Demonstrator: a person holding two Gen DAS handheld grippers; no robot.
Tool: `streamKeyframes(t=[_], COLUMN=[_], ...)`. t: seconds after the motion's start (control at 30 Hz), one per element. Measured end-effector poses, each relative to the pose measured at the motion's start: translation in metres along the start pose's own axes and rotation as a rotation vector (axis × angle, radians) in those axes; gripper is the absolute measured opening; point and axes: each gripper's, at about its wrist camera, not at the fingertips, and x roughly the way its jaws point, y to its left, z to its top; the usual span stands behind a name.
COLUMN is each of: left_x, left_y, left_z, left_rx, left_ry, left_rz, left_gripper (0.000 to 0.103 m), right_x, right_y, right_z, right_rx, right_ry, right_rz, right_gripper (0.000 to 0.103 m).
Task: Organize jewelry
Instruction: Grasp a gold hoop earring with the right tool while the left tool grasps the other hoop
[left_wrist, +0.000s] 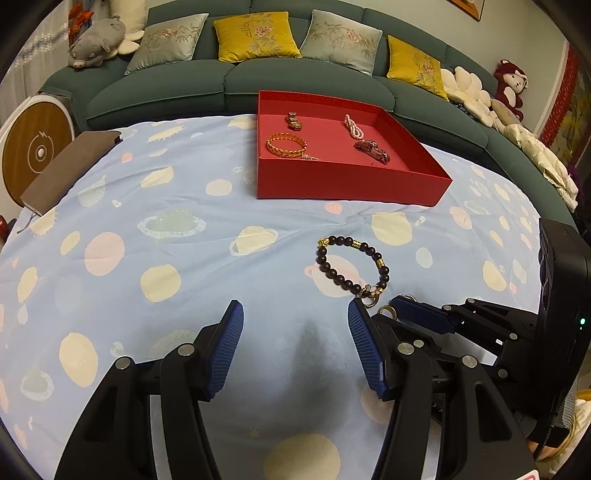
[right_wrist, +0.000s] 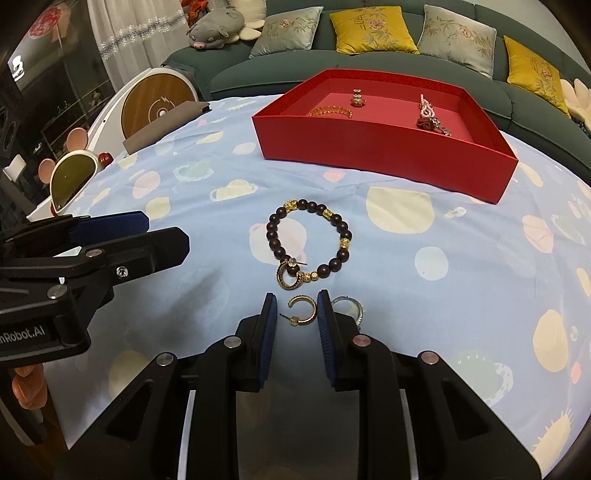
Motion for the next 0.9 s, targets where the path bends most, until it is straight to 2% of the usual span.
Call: streamKeyframes(t=[0.17,0.67,0.77,0.9], left_x=[0.007,0.039,0.048,0.054], left_y=[-0.006,-0.04,-0.047,-0.055], left_z=[-0.002,-0.002,-0.002,-0.002], left_rx=[0.013,0.056,0.061,0.084], left_ry=[0.015,0.061,0.069,0.046], left_rz=[-0.003,-0.085,-0.088,-0.053], left_gripper=[0.057,0.057,0.056,0.05], right_x=[-0.001,-0.032,-0.036,-0.041], right_y=[0.006,-0.024,-0.027,-0.036], right_z=[-0.004,-0.024,-0.028,-0.03], right_rx=[-0.045,0.039,0.044,0.063], right_ry=[-0.006,0.028,0.03,0.026], right_rz=[-0.037,0.01,0.014,0.013], right_gripper=[0.021,0.02,0.02,0.02])
